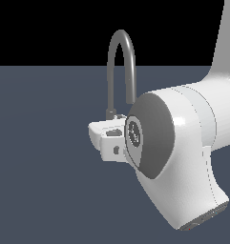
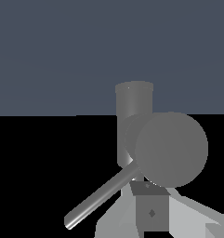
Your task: Turn on the faucet by rotating a designated handle.
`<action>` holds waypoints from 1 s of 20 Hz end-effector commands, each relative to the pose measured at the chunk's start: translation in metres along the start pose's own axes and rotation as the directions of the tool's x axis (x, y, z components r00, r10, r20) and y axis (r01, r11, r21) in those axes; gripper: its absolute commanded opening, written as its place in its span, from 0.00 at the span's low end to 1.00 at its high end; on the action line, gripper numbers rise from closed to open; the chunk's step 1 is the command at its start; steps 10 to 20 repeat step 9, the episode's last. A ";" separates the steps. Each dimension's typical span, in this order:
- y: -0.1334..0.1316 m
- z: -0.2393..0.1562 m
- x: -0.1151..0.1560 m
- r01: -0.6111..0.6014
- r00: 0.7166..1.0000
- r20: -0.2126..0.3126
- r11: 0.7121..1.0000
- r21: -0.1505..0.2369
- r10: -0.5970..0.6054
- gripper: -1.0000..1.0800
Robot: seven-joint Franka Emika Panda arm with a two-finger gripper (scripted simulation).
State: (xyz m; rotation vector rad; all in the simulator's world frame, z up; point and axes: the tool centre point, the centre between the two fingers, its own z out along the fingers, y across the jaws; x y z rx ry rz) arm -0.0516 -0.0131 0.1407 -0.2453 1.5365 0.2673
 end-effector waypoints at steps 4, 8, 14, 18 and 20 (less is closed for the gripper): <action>-0.031 -0.003 0.026 0.007 1.000 -0.023 0.999 0.049 -0.006 0.00; -0.046 -0.004 0.037 0.013 1.000 -0.021 0.997 0.071 -0.012 0.00; -0.046 -0.004 0.037 0.013 1.000 -0.021 0.997 0.071 -0.012 0.00; -0.046 -0.004 0.037 0.013 1.000 -0.021 0.997 0.071 -0.012 0.00; -0.046 -0.004 0.037 0.013 1.000 -0.021 0.997 0.071 -0.012 0.00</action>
